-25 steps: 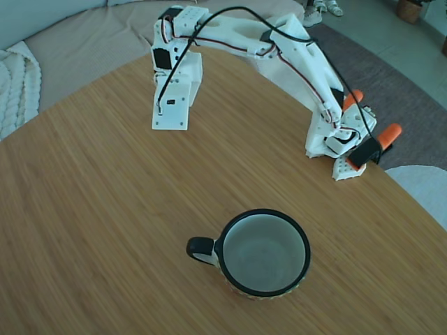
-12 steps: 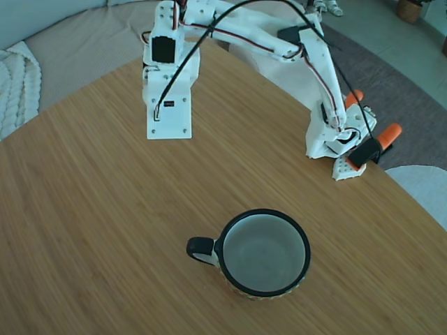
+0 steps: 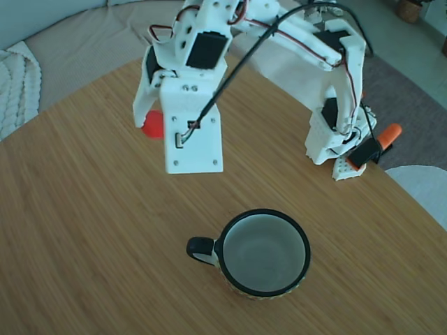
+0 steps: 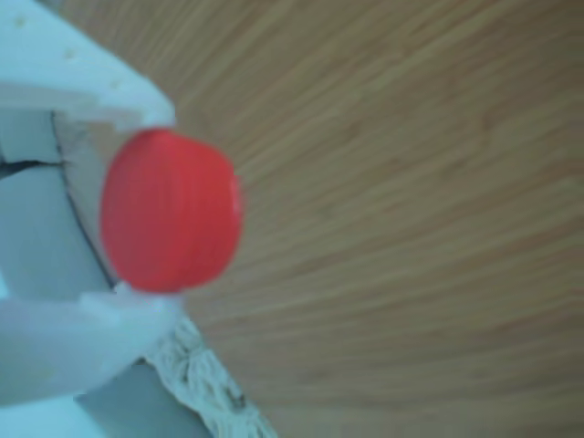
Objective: Grasp a red cap and put it in the cup.
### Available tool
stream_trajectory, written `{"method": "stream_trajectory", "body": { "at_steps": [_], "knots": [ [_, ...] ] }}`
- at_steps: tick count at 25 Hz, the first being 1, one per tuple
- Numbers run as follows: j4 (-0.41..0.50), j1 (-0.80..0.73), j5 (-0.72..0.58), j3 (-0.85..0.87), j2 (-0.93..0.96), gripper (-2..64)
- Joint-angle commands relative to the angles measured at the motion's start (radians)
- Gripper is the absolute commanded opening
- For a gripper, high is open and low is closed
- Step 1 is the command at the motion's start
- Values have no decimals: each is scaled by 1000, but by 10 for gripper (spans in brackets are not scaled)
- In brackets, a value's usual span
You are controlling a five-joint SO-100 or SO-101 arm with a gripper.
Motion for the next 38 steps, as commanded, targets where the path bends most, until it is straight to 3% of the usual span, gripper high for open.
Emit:
{"method": "stream_trajectory", "body": {
  "at_steps": [1,15,24,30,38],
  "knots": [
    [43,-74,28,-55,118,68],
    [29,-456,98,37,295,68],
    [21,-500,97,273,377,68],
    [-95,-499,97,489,416,69],
    [-120,-541,97,546,400,70]
  ]
}}
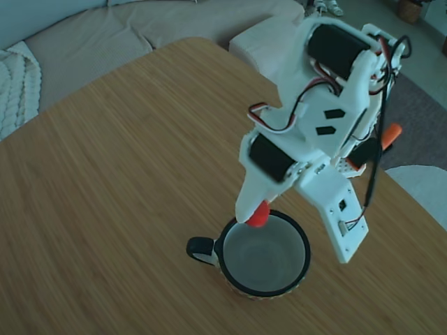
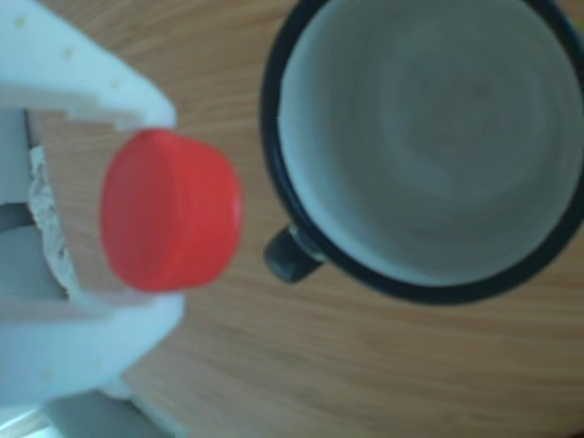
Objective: Grasp a red cap and put it in the cup.
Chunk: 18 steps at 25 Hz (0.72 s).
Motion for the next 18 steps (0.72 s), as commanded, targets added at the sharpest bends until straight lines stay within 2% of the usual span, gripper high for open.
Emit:
{"method": "stream_trajectory", "body": {
  "at_steps": [1,5,9,18],
  "knots": [
    [-11,-44,3,-5,41,69],
    [-11,-117,6,0,38,68],
    [-15,-126,38,18,29,68],
    [-103,-124,40,163,3,71]
  ]
}}
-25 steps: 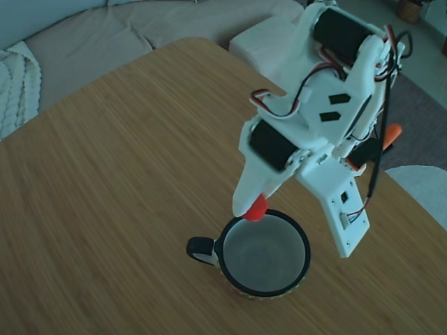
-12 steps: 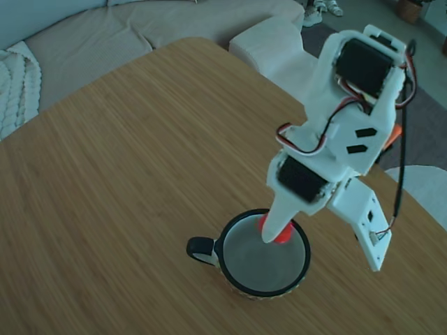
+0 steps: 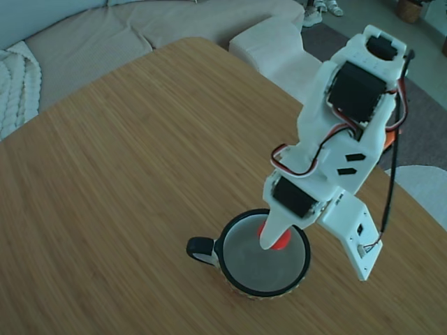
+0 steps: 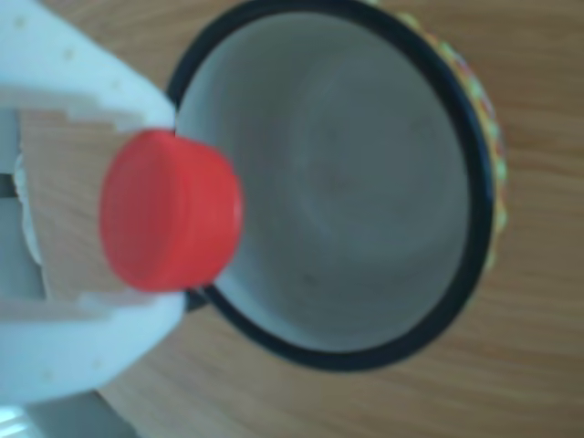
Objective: Grasp a red cap and put it in the cup.
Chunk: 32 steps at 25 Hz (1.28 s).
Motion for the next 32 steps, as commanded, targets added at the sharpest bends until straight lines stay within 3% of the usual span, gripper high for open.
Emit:
{"method": "stream_trajectory", "body": {
  "at_steps": [1,11,26,28,32],
  "knots": [
    [-18,-5,6,3,6,69],
    [-75,2,6,80,5,68],
    [-83,3,-3,87,-23,78],
    [-83,3,-5,87,-23,124],
    [-81,20,8,97,-28,331]
  ]
}}
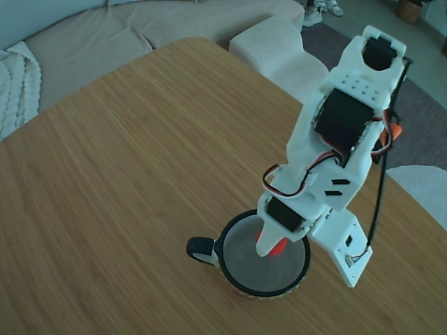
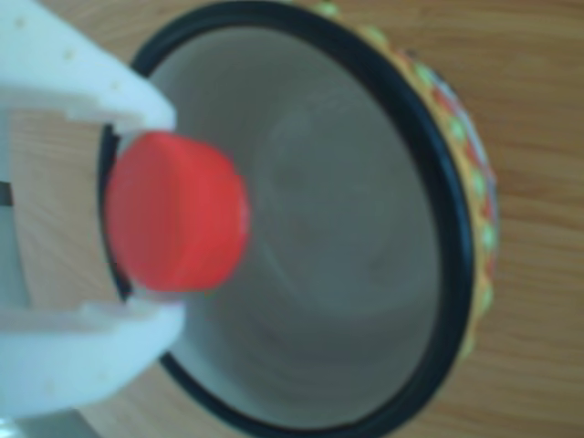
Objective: Grasp a red cap and put it in the cup.
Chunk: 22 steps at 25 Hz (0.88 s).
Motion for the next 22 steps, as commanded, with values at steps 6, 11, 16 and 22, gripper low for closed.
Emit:
{"method": "stream_trajectory", "body": {
  "at_steps": [6,11,16,22],
  "knots": [
    [-8,38,9,-8,21,476],
    [-8,38,9,-14,17,478],
    [12,66,9,-66,28,479],
    [101,153,6,-215,29,479]
  ]
}}
